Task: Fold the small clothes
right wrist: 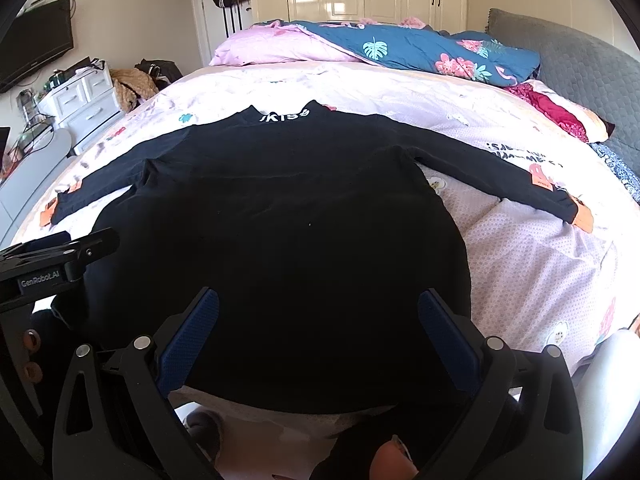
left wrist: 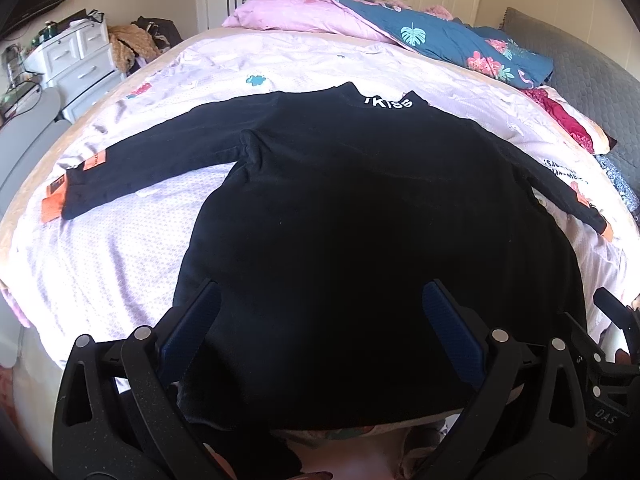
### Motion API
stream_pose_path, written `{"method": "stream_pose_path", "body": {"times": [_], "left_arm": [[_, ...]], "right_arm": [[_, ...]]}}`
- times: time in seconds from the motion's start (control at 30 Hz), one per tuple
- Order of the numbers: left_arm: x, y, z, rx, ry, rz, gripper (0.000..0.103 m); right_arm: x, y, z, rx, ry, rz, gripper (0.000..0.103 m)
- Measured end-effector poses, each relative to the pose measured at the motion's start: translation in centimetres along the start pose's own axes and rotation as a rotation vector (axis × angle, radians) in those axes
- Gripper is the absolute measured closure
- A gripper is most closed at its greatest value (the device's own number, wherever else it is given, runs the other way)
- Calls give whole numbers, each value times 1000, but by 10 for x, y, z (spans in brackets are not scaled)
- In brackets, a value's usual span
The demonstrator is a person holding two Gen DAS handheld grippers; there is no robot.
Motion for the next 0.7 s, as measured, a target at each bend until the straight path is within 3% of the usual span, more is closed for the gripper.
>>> {"method": "stream_pose_path", "body": {"times": [0.7], "left_arm": [[62,0,-11,-45,-53,-19,8]], "right_arm": [[66,-4,-3,-2,53,-13,4]]}}
Point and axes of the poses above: each gripper's, at about its wrist camera, not at the fingertips, and y roughly the way its jaws point, z to its left, x to its top, the point moved 4 cm from there along y, roughly the way its jaws point, and after that the axes turned 15 degrees about z, right-handed, at the moved point
